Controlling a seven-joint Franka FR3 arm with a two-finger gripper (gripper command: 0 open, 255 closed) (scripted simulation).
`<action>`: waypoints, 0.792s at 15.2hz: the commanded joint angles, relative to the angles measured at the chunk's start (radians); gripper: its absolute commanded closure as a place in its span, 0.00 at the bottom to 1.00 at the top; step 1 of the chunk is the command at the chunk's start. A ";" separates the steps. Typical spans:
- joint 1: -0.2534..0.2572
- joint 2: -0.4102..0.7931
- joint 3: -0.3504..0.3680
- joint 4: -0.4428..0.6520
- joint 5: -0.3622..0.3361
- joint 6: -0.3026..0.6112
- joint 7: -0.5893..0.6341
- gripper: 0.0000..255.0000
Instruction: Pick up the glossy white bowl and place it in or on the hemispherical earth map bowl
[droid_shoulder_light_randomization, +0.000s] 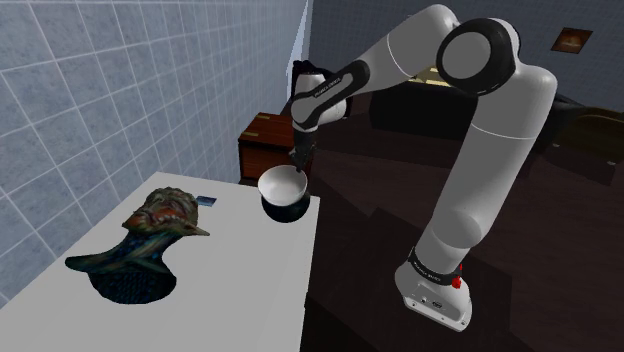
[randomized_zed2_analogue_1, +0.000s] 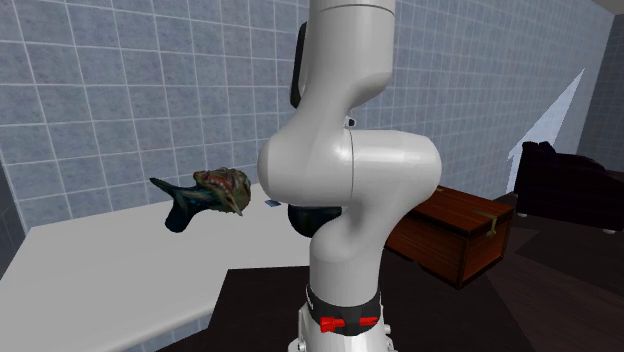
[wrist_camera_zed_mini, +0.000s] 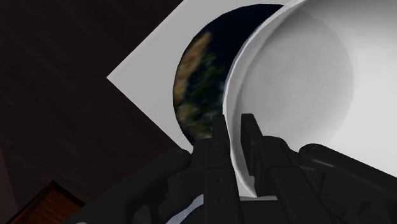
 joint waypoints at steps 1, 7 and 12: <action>0.000 0.003 0.000 0.000 0.000 0.003 -0.001 1.00; 0.000 0.003 0.000 0.000 0.000 0.003 -0.001 0.00; -0.001 -0.017 -0.001 0.012 -0.002 -0.029 0.001 0.00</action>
